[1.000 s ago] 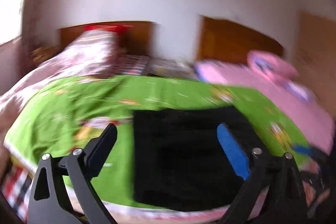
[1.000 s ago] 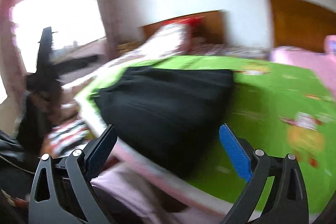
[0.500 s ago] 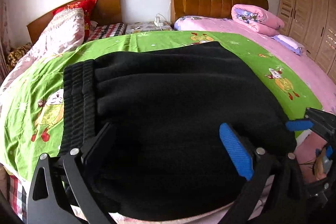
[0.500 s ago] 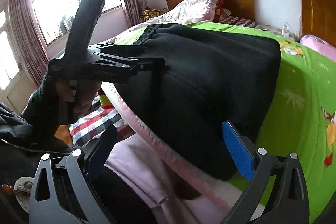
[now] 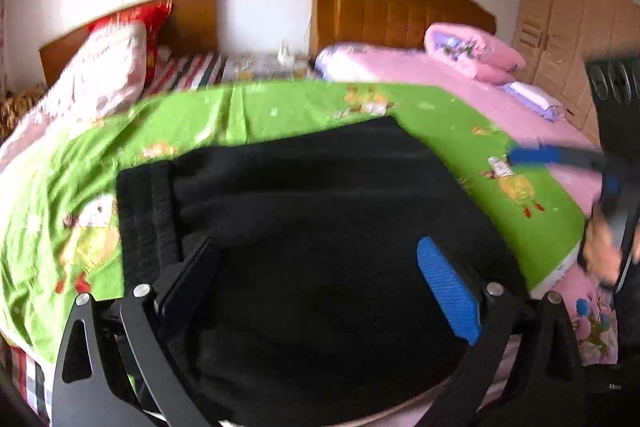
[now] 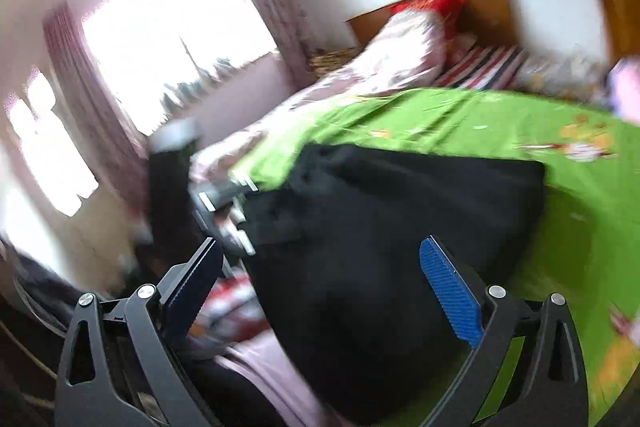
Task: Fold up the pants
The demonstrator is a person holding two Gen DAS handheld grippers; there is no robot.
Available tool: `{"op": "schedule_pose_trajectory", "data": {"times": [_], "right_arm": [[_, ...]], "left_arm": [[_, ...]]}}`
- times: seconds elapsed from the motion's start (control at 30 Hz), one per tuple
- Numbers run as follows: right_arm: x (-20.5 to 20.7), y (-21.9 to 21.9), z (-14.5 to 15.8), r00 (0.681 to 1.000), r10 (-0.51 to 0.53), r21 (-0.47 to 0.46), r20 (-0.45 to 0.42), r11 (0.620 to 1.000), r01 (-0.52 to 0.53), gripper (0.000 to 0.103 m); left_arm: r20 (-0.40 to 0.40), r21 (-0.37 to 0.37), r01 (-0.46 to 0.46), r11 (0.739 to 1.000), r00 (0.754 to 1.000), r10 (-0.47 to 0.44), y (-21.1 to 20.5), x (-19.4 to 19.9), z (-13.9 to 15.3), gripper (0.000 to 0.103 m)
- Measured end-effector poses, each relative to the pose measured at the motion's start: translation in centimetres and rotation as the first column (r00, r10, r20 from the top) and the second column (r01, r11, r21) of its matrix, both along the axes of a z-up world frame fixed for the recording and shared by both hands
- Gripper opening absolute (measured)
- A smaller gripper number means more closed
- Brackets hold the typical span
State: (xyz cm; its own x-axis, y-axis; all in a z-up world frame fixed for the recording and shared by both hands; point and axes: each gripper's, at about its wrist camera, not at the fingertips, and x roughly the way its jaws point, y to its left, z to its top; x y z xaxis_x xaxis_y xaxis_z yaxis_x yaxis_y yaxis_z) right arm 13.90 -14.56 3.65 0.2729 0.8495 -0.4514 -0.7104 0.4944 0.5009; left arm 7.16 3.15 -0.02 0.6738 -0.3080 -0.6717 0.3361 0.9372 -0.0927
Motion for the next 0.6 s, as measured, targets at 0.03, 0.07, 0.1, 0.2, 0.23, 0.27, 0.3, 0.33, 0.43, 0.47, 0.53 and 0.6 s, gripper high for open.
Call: {"op": "schedule_pose_trajectory", "data": {"times": [0.03,0.07,0.1,0.2,0.23,0.27,0.3,0.33,0.43,0.47,0.53,0.6], "right_arm": [[2.0,0.6,-0.3,0.998,0.022,0.022,-0.057,1.000,-0.021,0.097],[4.0,1.4,-0.8,0.992,0.034,0.031,-0.122,0.999,-0.031,0.097],[6.5,2.6,-1.8,0.977,0.032,0.023,-0.211,0.999,-0.028,0.098],[11.7,6.4,-4.8,0.921,0.008,-0.063,-0.389,0.997,-0.035,0.098],[13.2,7.8,-5.4,0.920,-0.029,-0.122,-0.390,0.992,-0.021,0.097],[14.7,8.8,-5.7,0.925,-0.074,-0.178,-0.372,0.984,0.007,0.097],[15.7,9.2,-5.9,0.924,-0.113,-0.209,-0.364,0.977,0.036,0.097],[16.8,9.4,-5.9,0.919,-0.167,-0.236,-0.357,0.968,0.084,0.097],[18.0,9.1,-4.5,0.899,-0.208,-0.144,-0.385,0.976,0.164,0.097],[17.6,9.2,-4.0,0.903,-0.172,-0.098,-0.395,0.985,0.144,0.097],[15.6,10.5,-3.0,0.915,-0.060,-0.024,-0.398,0.998,0.055,0.097],[13.4,12.9,-3.1,0.904,0.069,-0.006,-0.422,0.997,-0.079,0.097]], "left_arm": [[-0.040,-0.004,-0.002,1.000,0.999,0.002,0.1,0.5,-0.8,0.100],[-0.048,0.006,0.000,1.000,0.999,0.000,0.1,0.5,-1.6,0.100],[0.011,0.046,0.022,0.999,1.000,-0.022,-0.1,-0.4,-1.9,0.100],[0.006,0.024,0.030,0.999,1.000,-0.030,0.4,-0.7,-1.9,0.099],[0.000,0.022,0.034,0.999,0.999,-0.034,0.5,-0.6,-1.9,0.099],[-0.002,0.028,0.038,0.999,0.999,-0.038,0.4,-0.4,-1.9,0.100],[-0.003,0.031,0.037,0.999,0.999,-0.037,0.4,-0.4,-1.9,0.100],[-0.002,0.027,0.038,0.999,0.999,-0.038,0.5,-0.4,-2.0,0.100],[0.005,0.018,0.047,0.999,0.999,-0.048,0.6,-0.5,-2.0,0.100],[0.007,0.015,0.049,0.999,0.999,-0.049,0.6,-0.4,-2.0,0.100],[0.011,0.016,0.046,0.999,0.999,-0.046,0.6,-0.6,-2.0,0.100],[0.020,0.022,0.037,0.999,0.999,-0.037,0.5,-0.6,-2.1,0.101]]}}
